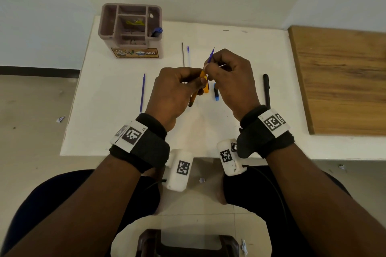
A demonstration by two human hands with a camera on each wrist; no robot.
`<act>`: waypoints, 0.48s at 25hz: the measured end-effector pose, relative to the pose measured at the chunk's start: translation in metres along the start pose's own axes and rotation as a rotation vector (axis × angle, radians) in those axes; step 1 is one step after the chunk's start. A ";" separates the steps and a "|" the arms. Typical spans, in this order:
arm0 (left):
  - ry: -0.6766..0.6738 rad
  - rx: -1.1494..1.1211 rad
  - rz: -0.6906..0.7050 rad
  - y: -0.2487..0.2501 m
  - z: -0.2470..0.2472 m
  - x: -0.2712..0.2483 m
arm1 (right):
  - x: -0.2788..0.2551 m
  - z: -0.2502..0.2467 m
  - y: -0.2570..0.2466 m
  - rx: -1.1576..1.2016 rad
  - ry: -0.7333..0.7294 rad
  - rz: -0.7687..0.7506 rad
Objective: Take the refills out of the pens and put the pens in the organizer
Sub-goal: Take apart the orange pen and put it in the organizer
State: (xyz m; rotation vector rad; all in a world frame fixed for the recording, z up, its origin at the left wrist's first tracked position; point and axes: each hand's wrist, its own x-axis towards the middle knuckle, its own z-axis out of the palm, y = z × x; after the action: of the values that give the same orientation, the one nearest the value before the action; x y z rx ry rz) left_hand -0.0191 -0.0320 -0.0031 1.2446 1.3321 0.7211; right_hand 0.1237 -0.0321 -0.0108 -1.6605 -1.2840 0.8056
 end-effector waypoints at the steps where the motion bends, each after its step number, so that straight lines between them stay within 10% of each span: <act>1: 0.001 -0.004 0.002 0.000 0.000 0.000 | 0.000 0.000 0.000 0.006 -0.008 0.007; 8: -0.021 -0.016 -0.036 -0.004 -0.006 0.002 | 0.010 -0.016 0.006 0.069 -0.057 0.250; 12: -0.023 -0.020 -0.037 -0.007 -0.006 0.004 | 0.012 -0.022 0.026 -0.493 -0.141 0.260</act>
State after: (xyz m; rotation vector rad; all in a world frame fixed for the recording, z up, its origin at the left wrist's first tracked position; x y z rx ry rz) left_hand -0.0260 -0.0291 -0.0098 1.2060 1.3236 0.6903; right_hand 0.1568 -0.0282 -0.0247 -2.2307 -1.4650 0.8116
